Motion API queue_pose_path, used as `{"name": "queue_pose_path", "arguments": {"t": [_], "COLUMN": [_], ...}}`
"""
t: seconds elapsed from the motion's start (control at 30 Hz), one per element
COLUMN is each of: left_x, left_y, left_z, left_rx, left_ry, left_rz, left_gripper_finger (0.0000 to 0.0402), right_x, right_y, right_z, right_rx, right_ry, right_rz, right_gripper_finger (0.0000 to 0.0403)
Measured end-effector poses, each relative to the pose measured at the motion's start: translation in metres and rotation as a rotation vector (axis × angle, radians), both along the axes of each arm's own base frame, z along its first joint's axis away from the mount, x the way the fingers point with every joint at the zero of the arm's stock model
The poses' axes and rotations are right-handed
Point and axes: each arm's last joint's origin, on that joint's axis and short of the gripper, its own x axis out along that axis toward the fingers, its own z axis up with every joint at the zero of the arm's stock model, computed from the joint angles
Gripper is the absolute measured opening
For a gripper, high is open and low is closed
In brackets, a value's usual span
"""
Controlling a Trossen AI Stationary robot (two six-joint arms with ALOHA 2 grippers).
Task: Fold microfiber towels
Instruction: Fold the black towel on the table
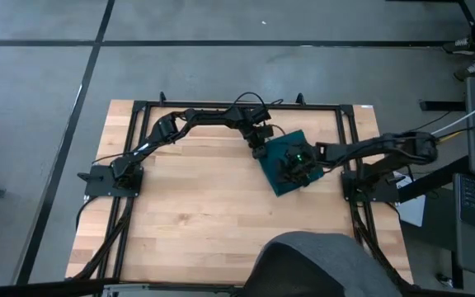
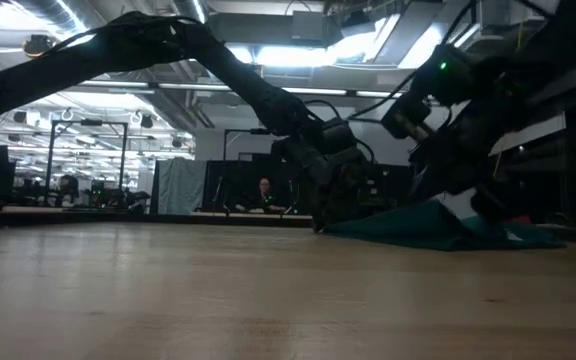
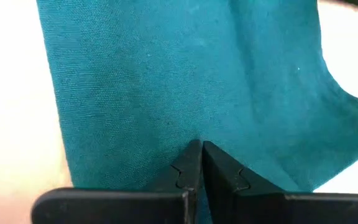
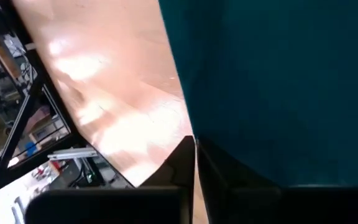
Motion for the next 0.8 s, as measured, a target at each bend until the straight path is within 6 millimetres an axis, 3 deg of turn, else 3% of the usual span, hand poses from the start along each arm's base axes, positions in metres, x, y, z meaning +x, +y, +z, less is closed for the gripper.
{"name": "queue_pose_path", "arguments": {"t": [0.23, 0.57, 0.7, 0.8], "left_x": [0.000, 0.000, -0.002, -0.001], "left_y": [0.000, 0.001, 0.003, 0.003], "left_z": [0.000, -0.003, -0.003, -0.004], "left_rx": [0.002, 0.013, 0.014, 0.020], "left_ry": [-0.004, -0.063, -0.058, -0.036], "left_rz": [0.000, -0.087, -0.093, -0.056], "left_gripper_finger": [0.0015, 0.0016, 0.0016, 0.0016], "right_x": [0.029, 0.095, 0.096, 0.083], "right_y": [0.001, -0.014, -0.014, -0.001], "right_z": [-0.033, -0.043, -0.034, -0.021], "right_rx": [0.071, 0.089, 0.075, 0.034], "right_ry": [-0.019, -0.069, -0.075, -0.088], "right_rz": [0.060, 0.135, 0.144, 0.221], "right_gripper_finger": [0.0005, 0.0003, 0.0016, 0.0048]}}
